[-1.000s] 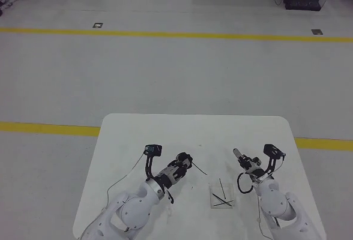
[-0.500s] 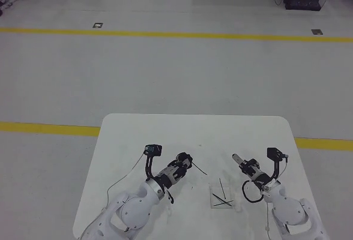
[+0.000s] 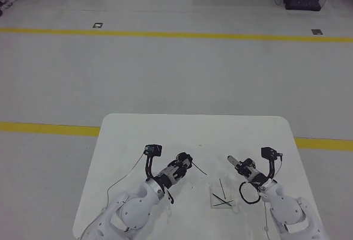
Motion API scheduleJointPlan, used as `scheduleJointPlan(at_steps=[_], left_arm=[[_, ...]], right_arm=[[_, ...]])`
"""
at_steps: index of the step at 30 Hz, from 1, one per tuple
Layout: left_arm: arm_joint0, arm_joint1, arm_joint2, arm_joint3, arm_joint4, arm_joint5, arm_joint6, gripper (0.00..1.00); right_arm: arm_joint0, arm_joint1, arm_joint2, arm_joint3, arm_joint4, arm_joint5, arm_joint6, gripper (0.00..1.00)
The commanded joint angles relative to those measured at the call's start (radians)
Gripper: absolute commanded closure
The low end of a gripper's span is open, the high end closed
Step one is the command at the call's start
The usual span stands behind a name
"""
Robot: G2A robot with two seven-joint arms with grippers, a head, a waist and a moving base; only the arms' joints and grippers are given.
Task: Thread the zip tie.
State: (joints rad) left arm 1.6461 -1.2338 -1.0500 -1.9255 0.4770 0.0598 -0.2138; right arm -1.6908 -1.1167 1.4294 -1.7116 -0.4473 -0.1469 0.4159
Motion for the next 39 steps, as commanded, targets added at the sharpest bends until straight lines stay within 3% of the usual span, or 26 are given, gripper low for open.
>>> scheduleJointPlan(at_steps=[1, 6, 10, 13, 16, 28, 34, 35, 36, 39], left_arm=[[0.000, 0.000, 0.000, 0.000, 0.000, 0.000, 0.000, 1.00], [0.000, 0.000, 0.000, 0.000, 0.000, 0.000, 0.000, 1.00], [0.000, 0.000, 0.000, 0.000, 0.000, 0.000, 0.000, 1.00], [0.000, 0.000, 0.000, 0.000, 0.000, 0.000, 0.000, 1.00], [0.000, 0.000, 0.000, 0.000, 0.000, 0.000, 0.000, 1.00], [0.000, 0.000, 0.000, 0.000, 0.000, 0.000, 0.000, 1.00], [0.000, 0.000, 0.000, 0.000, 0.000, 0.000, 0.000, 1.00], [0.000, 0.000, 0.000, 0.000, 0.000, 0.000, 0.000, 1.00], [0.000, 0.000, 0.000, 0.000, 0.000, 0.000, 0.000, 1.00], [0.000, 0.000, 0.000, 0.000, 0.000, 0.000, 0.000, 1.00]], right_arm=[[0.006, 0.002, -0.002, 0.002, -0.012, -0.031, 0.022, 0.00], [0.005, 0.010, -0.008, -0.009, -0.137, -0.082, 0.044, 0.00], [0.005, 0.012, -0.044, -0.019, -0.283, -0.057, 0.043, 0.00], [-0.004, 0.012, -0.072, -0.027, -0.355, -0.064, 0.023, 0.11], [-0.016, 0.012, -0.076, -0.035, -0.376, -0.066, 0.002, 0.00], [-0.017, 0.012, -0.079, -0.035, -0.381, -0.070, 0.001, 0.00], [-0.029, 0.014, -0.118, -0.050, -0.509, -0.102, -0.030, 0.00], [-0.032, 0.015, -0.121, -0.050, -0.529, -0.099, -0.033, 0.11], [-0.034, 0.014, -0.124, -0.050, -0.542, -0.086, -0.038, 0.42], [-0.036, 0.013, -0.132, -0.044, -0.566, -0.066, -0.045, 0.62]])
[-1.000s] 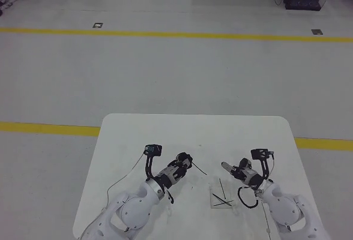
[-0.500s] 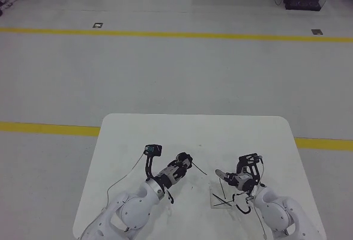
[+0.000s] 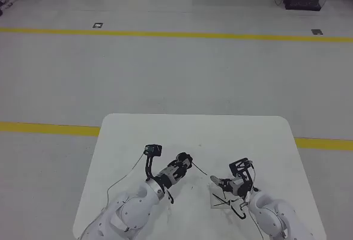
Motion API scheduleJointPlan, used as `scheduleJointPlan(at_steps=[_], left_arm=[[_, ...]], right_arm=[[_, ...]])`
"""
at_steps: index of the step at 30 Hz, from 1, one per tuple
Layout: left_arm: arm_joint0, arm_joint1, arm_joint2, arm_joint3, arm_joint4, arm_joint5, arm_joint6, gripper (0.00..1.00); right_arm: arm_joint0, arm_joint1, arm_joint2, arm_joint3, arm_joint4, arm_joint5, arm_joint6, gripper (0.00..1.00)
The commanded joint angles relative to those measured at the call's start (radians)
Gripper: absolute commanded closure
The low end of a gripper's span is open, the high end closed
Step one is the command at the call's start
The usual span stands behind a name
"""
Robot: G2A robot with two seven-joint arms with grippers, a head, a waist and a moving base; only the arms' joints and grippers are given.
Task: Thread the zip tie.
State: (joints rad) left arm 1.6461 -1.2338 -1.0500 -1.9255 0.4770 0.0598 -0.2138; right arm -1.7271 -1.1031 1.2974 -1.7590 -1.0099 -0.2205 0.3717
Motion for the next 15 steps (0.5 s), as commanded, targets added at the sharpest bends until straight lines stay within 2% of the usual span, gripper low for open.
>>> scheduleJointPlan(at_steps=[1, 3, 7, 11, 15], left_arm=[[0.000, 0.000, 0.000, 0.000, 0.000, 0.000, 0.000, 1.00], [0.000, 0.000, 0.000, 0.000, 0.000, 0.000, 0.000, 1.00], [0.000, 0.000, 0.000, 0.000, 0.000, 0.000, 0.000, 1.00], [0.000, 0.000, 0.000, 0.000, 0.000, 0.000, 0.000, 1.00], [0.000, 0.000, 0.000, 0.000, 0.000, 0.000, 0.000, 1.00]], right_arm=[[0.001, -0.001, -0.003, 0.006, -0.004, 0.012, -0.002, 0.65], [0.001, -0.001, -0.004, 0.010, -0.005, 0.012, -0.006, 0.71], [-0.011, 0.000, -0.006, 0.001, -0.035, 0.014, -0.016, 0.71], [-0.020, 0.000, -0.016, -0.011, -0.058, 0.023, -0.009, 0.64], [-0.007, -0.003, -0.039, -0.012, -0.093, 0.058, 0.010, 0.62]])
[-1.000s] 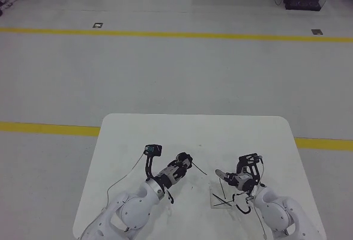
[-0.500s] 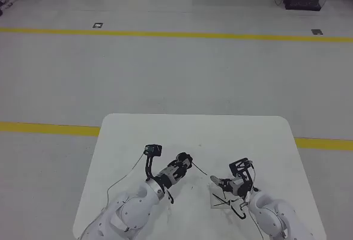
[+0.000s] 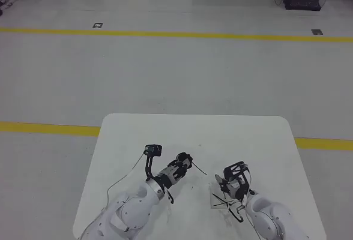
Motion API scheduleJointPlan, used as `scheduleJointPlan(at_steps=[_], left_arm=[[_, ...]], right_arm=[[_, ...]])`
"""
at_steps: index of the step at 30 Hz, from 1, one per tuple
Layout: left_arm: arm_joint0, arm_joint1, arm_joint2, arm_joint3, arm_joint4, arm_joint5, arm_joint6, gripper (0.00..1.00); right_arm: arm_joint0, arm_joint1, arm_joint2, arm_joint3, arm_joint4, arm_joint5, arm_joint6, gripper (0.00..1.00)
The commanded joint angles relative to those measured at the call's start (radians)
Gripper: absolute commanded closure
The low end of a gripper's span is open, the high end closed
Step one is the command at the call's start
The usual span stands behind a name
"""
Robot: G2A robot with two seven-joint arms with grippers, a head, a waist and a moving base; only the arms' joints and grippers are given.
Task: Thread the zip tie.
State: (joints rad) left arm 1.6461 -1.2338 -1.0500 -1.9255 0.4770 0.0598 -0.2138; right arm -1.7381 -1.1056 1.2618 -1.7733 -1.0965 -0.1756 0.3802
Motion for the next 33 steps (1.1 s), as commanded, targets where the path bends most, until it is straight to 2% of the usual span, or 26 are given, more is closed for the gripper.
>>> scheduleJointPlan(at_steps=[1, 3, 6, 11, 16, 28, 33], left_arm=[[0.000, 0.000, 0.000, 0.000, 0.000, 0.000, 0.000, 1.00], [0.000, 0.000, 0.000, 0.000, 0.000, 0.000, 0.000, 1.00], [0.000, 0.000, 0.000, 0.000, 0.000, 0.000, 0.000, 1.00], [0.000, 0.000, 0.000, 0.000, 0.000, 0.000, 0.000, 1.00], [0.000, 0.000, 0.000, 0.000, 0.000, 0.000, 0.000, 1.00], [0.000, 0.000, 0.000, 0.000, 0.000, 0.000, 0.000, 1.00], [0.000, 0.000, 0.000, 0.000, 0.000, 0.000, 0.000, 1.00]], right_arm=[[0.008, -0.002, -0.009, 0.005, -0.010, 0.022, 0.004, 0.62], [0.019, -0.005, -0.017, 0.012, -0.016, 0.040, 0.008, 0.63], [0.030, -0.007, -0.031, 0.018, -0.038, 0.058, 0.013, 0.59], [0.040, -0.012, -0.055, 0.021, -0.067, 0.083, 0.016, 0.62], [0.035, -0.013, -0.061, 0.018, -0.087, 0.086, 0.011, 0.66], [-0.020, -0.010, -0.051, -0.018, -0.133, 0.097, -0.029, 0.64], [0.005, -0.015, -0.066, 0.009, -0.137, 0.106, -0.020, 0.70]])
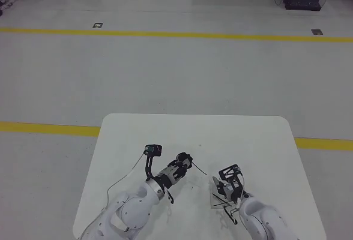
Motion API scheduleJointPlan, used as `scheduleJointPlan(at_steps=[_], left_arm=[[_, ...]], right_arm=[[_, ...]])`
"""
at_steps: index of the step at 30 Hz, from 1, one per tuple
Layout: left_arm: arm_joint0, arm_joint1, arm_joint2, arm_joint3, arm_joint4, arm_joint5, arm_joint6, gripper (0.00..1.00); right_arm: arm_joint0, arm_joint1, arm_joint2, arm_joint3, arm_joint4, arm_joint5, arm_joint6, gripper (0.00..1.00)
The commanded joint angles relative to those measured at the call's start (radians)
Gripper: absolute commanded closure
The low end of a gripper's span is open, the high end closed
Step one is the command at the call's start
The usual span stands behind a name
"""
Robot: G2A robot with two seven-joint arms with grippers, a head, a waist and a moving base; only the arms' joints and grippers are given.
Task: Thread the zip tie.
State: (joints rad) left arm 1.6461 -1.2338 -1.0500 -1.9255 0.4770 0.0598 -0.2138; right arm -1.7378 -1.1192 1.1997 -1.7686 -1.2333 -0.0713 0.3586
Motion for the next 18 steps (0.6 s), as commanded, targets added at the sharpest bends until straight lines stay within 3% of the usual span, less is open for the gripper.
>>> scheduleJointPlan(at_steps=[1, 8, 18], left_arm=[[0.000, 0.000, 0.000, 0.000, 0.000, 0.000, 0.000, 1.00], [0.000, 0.000, 0.000, 0.000, 0.000, 0.000, 0.000, 1.00], [0.000, 0.000, 0.000, 0.000, 0.000, 0.000, 0.000, 1.00]], right_arm=[[0.011, -0.002, -0.009, 0.010, 0.000, 0.003, 0.003, 0.71], [0.023, -0.007, -0.019, 0.017, -0.005, 0.018, 0.008, 0.83], [-0.020, -0.004, 0.000, -0.014, -0.025, 0.025, -0.015, 0.72]])
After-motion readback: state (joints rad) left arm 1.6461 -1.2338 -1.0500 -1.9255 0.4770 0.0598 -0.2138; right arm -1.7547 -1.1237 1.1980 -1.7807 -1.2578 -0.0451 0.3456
